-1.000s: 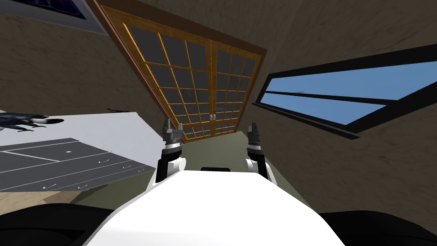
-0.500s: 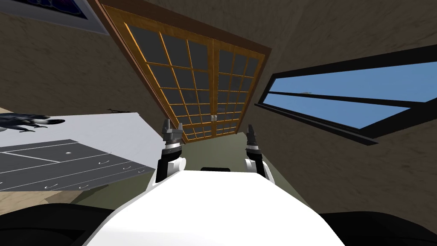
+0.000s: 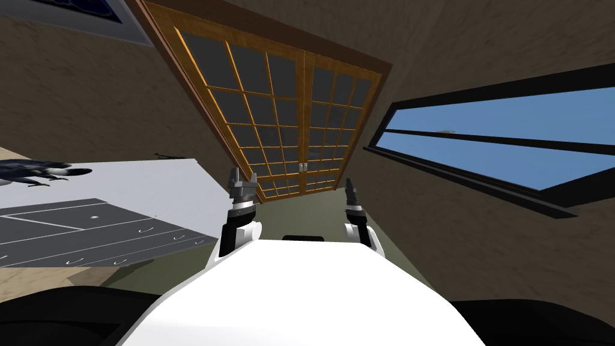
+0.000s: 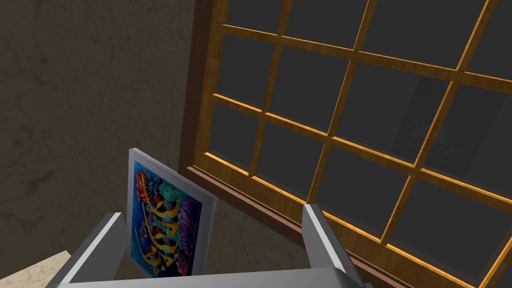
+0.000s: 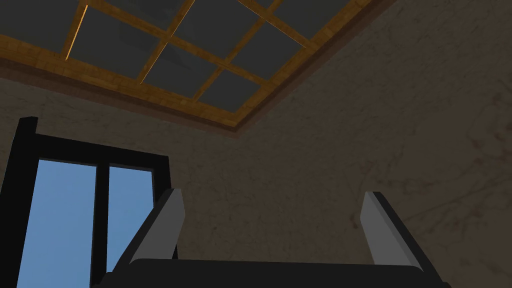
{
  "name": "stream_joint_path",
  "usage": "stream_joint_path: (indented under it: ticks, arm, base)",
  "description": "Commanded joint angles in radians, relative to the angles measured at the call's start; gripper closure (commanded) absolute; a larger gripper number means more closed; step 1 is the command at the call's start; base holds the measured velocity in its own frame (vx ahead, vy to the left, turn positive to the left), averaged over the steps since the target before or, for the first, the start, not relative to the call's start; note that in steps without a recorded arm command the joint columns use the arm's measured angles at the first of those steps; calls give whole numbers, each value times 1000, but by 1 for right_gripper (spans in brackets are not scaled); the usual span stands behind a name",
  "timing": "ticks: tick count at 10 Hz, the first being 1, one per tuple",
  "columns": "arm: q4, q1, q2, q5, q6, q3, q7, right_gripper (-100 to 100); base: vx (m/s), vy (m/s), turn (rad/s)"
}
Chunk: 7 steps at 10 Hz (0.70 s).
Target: Pull the door open
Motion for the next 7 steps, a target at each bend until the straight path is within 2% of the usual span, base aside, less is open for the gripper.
stream_joint_path:
  ticks: [1, 7]
  arm:
    - [40, -10, 0, 13, -11, -5, 37, -100]
    - [202, -62, -16, 53, -56, -48, 162, -100]
  base:
    - [100, 32, 46]
    - [97, 32, 55]
